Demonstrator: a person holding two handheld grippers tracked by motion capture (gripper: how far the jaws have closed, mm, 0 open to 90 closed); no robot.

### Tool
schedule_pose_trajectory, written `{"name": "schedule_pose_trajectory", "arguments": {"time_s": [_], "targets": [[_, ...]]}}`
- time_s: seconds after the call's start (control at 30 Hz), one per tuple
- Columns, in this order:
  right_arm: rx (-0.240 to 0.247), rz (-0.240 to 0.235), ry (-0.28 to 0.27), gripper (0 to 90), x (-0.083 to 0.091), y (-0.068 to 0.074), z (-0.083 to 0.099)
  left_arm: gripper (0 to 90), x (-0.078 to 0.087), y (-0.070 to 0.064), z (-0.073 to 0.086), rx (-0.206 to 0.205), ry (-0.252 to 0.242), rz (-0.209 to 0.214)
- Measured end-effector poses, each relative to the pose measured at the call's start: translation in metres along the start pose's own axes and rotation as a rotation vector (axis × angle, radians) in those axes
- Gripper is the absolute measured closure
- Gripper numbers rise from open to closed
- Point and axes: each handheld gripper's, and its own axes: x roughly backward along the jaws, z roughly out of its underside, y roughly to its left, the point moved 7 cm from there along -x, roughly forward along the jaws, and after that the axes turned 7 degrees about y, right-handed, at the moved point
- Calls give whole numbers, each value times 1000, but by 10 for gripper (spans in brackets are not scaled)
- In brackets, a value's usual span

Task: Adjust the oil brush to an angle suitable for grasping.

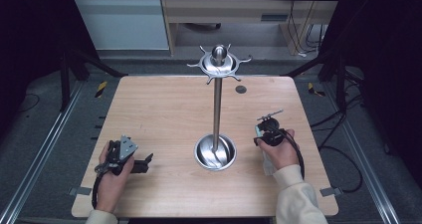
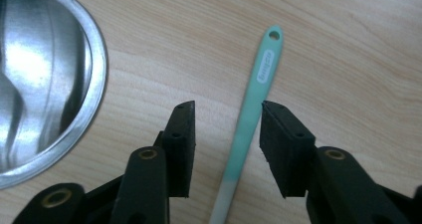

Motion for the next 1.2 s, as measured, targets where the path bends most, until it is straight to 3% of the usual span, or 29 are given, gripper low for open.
{"name": "schedule_pose_trajectory", "arguments": {"time_s": [0.27, 0.57, 1.2], "targets": [[-28, 4, 74, 598, -4, -2, 19, 24, 0, 0, 0, -2, 2, 0], [-48, -6, 132, 649, -8, -2, 24, 24, -1, -1, 0, -3, 4, 2], [-56, -1, 187, 729, -15, -2, 28, 24, -2, -2, 0, -4, 6, 8]]}}
